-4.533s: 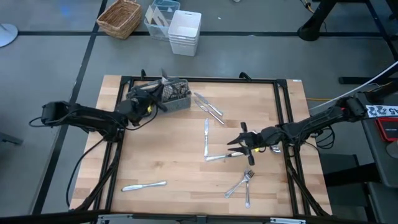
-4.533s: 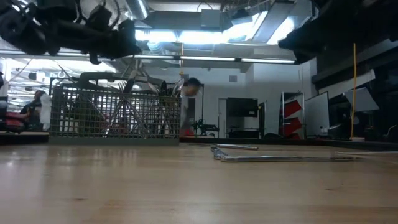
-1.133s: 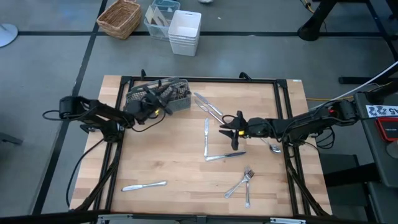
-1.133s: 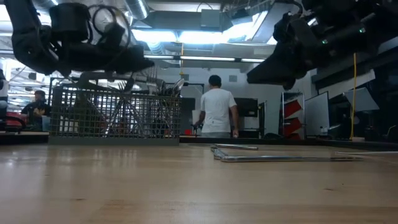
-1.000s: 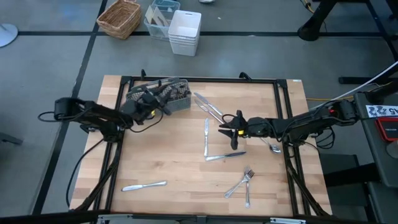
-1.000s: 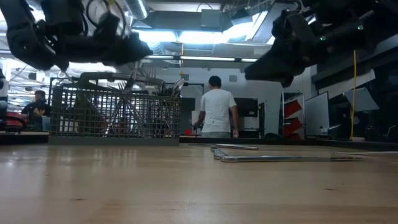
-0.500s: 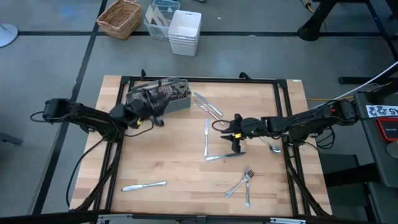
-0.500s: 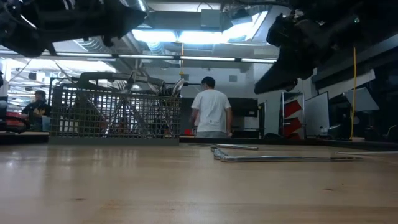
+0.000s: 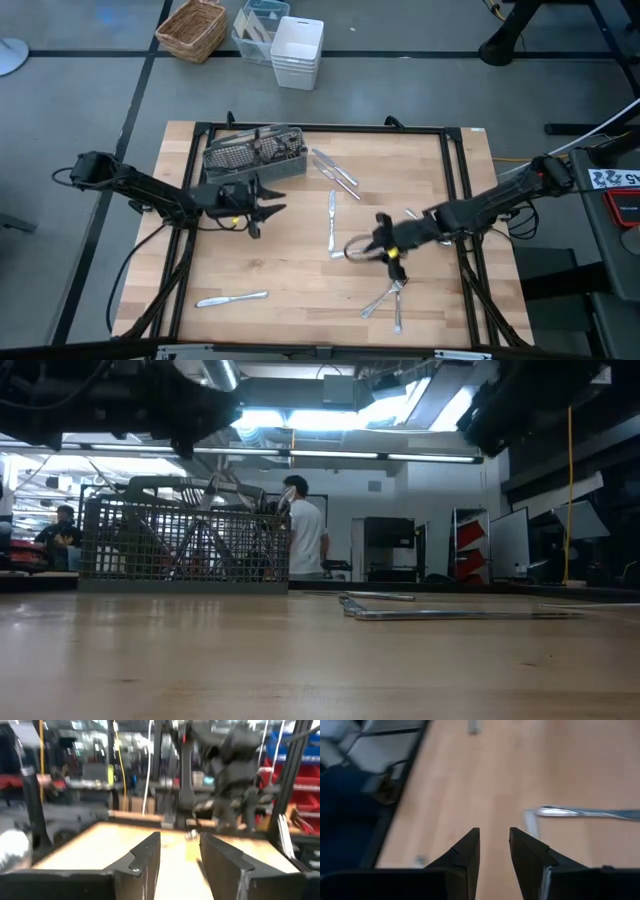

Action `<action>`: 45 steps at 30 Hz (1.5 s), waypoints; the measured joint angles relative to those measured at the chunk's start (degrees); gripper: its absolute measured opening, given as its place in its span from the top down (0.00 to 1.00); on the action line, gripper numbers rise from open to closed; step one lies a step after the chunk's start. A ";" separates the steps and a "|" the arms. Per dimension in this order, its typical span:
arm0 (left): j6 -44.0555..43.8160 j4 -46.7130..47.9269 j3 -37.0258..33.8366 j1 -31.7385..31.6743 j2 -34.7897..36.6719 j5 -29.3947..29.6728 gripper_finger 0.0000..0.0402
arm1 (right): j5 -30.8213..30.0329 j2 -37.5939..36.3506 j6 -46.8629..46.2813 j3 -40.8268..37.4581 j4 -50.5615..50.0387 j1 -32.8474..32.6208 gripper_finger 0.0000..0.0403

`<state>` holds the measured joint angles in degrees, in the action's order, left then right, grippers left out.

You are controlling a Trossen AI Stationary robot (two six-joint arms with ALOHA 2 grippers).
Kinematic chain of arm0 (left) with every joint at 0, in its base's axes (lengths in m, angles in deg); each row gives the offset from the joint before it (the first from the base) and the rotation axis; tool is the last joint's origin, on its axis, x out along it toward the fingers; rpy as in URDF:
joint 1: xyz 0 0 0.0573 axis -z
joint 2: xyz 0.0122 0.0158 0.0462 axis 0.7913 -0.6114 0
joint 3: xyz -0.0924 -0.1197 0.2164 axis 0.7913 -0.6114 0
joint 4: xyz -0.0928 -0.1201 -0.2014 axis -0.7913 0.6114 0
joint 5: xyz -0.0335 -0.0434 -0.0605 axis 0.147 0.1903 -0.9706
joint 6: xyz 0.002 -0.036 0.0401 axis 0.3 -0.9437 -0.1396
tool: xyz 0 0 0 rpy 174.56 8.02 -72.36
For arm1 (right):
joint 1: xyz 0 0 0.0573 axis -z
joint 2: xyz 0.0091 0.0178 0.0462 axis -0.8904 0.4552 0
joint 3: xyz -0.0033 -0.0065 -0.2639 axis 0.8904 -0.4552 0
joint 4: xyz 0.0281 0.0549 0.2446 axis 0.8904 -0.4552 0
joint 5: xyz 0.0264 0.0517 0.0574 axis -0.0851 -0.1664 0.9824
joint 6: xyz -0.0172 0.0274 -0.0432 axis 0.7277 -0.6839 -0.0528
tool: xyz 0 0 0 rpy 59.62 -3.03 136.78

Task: Sort silverware
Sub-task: Put the silver fork into the silverware rack

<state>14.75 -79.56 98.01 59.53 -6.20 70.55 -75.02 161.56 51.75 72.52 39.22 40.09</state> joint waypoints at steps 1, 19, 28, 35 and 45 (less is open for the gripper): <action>-0.96 1.55 0.00 0.19 0.00 0.01 0.67 | -0.01 0.27 -0.04 0.31 0.05 -1.83 0.73; -12.25 10.47 0.00 3.84 0.00 0.02 0.67 | -0.47 13.20 -2.55 0.84 -1.67 -16.23 0.73; -12.86 10.62 0.00 4.83 0.00 0.04 0.67 | 4.12 16.08 -2.50 0.82 -8.18 -16.17 0.73; -13.52 11.60 0.00 4.82 0.00 0.07 0.67 | 3.98 18.80 0.06 0.82 -8.60 -16.17 0.73; -14.70 13.36 0.00 4.81 -0.02 0.13 0.67 | 2.93 22.39 1.91 1.06 -8.76 -16.17 0.73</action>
<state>0.05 -66.20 98.01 64.34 -6.22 70.68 -72.09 183.95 53.66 73.58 30.45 23.92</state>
